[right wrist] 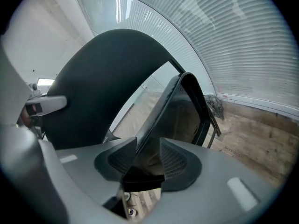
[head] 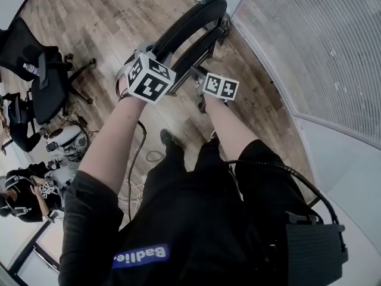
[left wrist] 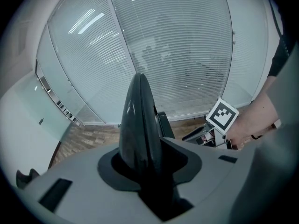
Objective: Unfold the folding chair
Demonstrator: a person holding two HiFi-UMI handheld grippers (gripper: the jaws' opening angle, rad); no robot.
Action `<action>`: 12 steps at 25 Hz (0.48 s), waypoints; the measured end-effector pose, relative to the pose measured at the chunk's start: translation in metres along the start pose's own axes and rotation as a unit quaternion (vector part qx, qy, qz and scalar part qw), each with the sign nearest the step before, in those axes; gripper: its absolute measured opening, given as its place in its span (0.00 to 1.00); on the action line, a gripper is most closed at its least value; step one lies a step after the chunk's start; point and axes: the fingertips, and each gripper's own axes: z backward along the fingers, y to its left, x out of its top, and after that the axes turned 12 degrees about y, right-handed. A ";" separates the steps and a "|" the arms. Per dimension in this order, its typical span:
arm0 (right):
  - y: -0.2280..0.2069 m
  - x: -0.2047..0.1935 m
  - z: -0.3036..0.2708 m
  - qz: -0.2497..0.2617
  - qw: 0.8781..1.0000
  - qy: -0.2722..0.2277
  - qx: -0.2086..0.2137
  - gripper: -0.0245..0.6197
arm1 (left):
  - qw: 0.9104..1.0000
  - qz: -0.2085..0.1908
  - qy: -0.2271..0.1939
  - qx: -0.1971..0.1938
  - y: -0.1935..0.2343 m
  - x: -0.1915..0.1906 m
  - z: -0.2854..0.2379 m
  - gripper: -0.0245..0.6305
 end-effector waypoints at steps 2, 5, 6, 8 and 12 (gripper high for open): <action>-0.002 0.004 -0.005 -0.015 1.000 -0.002 0.006 0.26 | 1.000 0.000 -0.001 0.001 -0.001 0.000 0.000 0.21; -0.003 0.012 -0.012 -0.036 0.999 -0.005 0.018 0.28 | 1.000 0.001 0.000 0.001 -0.001 0.001 0.000 0.21; -0.004 0.015 -0.014 -0.042 0.999 -0.006 0.022 0.29 | 1.000 0.001 0.000 0.001 -0.001 0.002 -0.001 0.21; -0.004 0.019 -0.018 -0.049 0.998 -0.005 0.030 0.31 | 1.000 0.002 0.001 0.001 -0.001 0.003 -0.001 0.21; -0.001 0.026 -0.028 -0.066 0.997 -0.001 0.043 0.35 | 1.000 0.003 0.000 0.002 -0.002 0.003 0.001 0.21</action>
